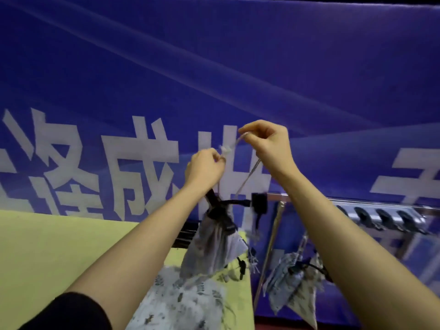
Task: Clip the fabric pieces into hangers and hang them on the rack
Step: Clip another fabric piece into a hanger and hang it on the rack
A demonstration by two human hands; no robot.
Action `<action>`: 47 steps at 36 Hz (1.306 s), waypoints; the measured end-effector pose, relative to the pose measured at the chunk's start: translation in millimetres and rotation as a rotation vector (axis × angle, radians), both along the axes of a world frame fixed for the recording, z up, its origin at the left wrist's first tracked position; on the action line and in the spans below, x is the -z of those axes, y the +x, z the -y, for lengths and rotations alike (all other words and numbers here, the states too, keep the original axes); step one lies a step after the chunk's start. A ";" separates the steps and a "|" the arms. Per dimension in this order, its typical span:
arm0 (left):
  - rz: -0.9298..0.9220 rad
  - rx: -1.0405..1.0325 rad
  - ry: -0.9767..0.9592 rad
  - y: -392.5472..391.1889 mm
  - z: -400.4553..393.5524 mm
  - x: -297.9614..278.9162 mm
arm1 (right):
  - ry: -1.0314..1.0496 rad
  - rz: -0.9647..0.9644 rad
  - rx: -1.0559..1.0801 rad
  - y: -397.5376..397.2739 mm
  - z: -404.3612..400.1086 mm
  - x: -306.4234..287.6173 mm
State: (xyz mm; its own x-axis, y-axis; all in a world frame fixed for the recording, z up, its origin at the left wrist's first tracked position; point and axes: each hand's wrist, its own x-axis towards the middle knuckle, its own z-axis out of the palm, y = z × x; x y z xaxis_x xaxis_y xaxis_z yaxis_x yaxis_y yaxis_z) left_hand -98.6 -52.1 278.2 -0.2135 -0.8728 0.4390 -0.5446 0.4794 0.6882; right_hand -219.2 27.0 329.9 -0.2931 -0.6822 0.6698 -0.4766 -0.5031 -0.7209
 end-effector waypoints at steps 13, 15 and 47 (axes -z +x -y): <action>-0.102 0.166 0.061 -129.5 -106.7 -1.0 | 0.052 0.107 0.372 -139.7 -108.4 34.0; -0.128 0.179 0.086 -146.2 -120.3 9.3 | 0.113 0.056 0.425 -160.5 -122.3 44.3; 0.403 0.326 -0.125 -440.4 -79.9 202.9 | 0.698 0.158 0.361 -425.0 -96.7 255.7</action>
State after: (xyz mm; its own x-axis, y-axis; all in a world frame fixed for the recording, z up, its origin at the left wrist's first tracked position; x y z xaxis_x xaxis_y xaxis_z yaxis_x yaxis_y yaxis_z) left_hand -539.0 27.9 75.4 -0.6381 -0.6792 0.3627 -0.5631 0.7329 0.3817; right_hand -644.2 123.7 74.3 -0.6314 -0.7735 0.0557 -0.3902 0.2547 -0.8848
